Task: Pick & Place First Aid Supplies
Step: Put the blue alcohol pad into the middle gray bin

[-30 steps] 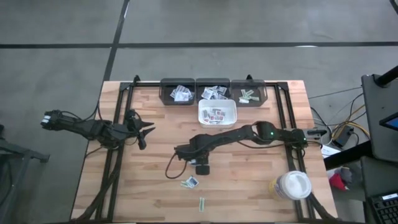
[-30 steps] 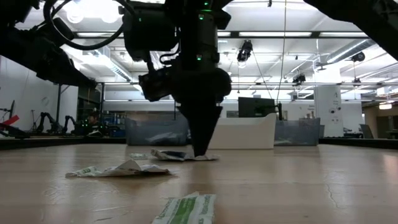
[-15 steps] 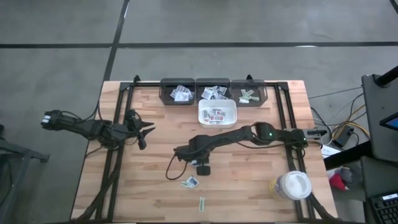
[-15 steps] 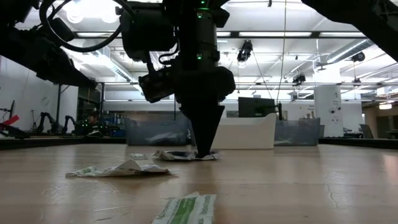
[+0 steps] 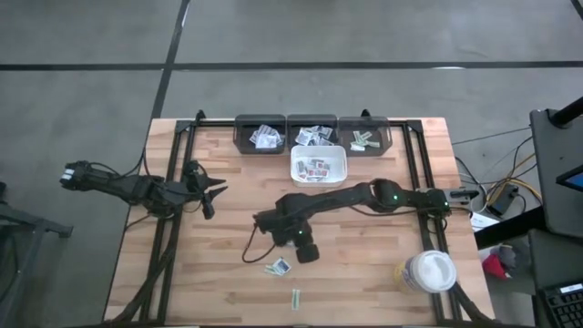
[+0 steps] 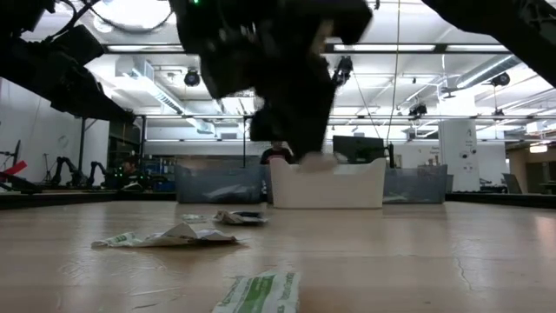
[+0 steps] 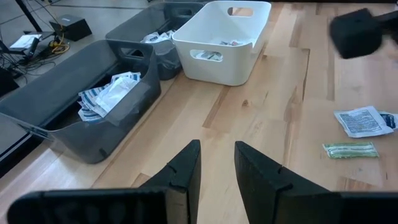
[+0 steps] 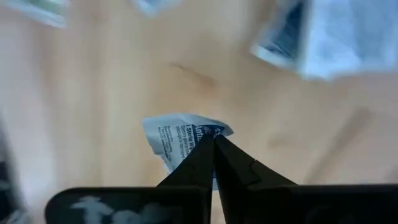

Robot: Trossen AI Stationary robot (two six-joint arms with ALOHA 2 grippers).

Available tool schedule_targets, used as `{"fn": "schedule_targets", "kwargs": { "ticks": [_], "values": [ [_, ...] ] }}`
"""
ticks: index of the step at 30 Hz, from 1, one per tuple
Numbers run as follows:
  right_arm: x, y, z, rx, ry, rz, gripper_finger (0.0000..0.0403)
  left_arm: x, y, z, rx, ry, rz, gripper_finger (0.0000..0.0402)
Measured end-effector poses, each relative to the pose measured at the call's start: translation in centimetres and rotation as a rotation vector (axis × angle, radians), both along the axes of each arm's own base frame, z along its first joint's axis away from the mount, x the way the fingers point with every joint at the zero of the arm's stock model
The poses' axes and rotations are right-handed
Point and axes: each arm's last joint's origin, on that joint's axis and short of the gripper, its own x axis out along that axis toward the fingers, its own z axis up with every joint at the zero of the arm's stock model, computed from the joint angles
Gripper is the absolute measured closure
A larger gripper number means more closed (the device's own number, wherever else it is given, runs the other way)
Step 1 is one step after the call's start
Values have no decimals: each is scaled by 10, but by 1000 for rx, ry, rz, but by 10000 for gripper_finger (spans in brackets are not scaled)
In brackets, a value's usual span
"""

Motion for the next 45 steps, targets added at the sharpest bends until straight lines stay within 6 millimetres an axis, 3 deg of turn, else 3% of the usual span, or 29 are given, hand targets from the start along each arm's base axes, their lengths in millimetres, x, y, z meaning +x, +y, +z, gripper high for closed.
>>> {"fn": "schedule_targets", "kwargs": {
  "ticks": [4, 9, 14, 18, 24, 29, 38, 42, 45],
  "values": [
    [10, 3, 13, 72, -128, 23, 394, 0, 0, 0, 0, 0, 0, 307],
    [29, -9, 20, 91, -329, -2, 394, 0, 0, 0, 0, 0, 0, 307],
    [46, -40, 31, -3, -509, -89, 394, 0, 0, 0, 0, 0, 0, 307],
    [49, -74, 42, -200, -573, -191, 394, 0, 0, 0, 0, 0, 0, 307],
    [39, -129, 67, -587, -603, -340, 394, 0, 0, 0, 0, -1, 0, 307],
    [25, -181, 80, -747, -574, -457, 394, 0, 0, 0, 0, -1, 0, 307],
    [-25, -280, 75, -777, -321, -792, 394, 0, 0, 0, -11, -10, 6, 307],
    [-49, -312, 73, -755, -226, -917, 394, 0, 0, 0, -18, -14, 9, 307],
    [-62, -331, 70, -625, -193, -964, 394, 0, 0, 0, -18, -14, 9, 307]
  ]
}}
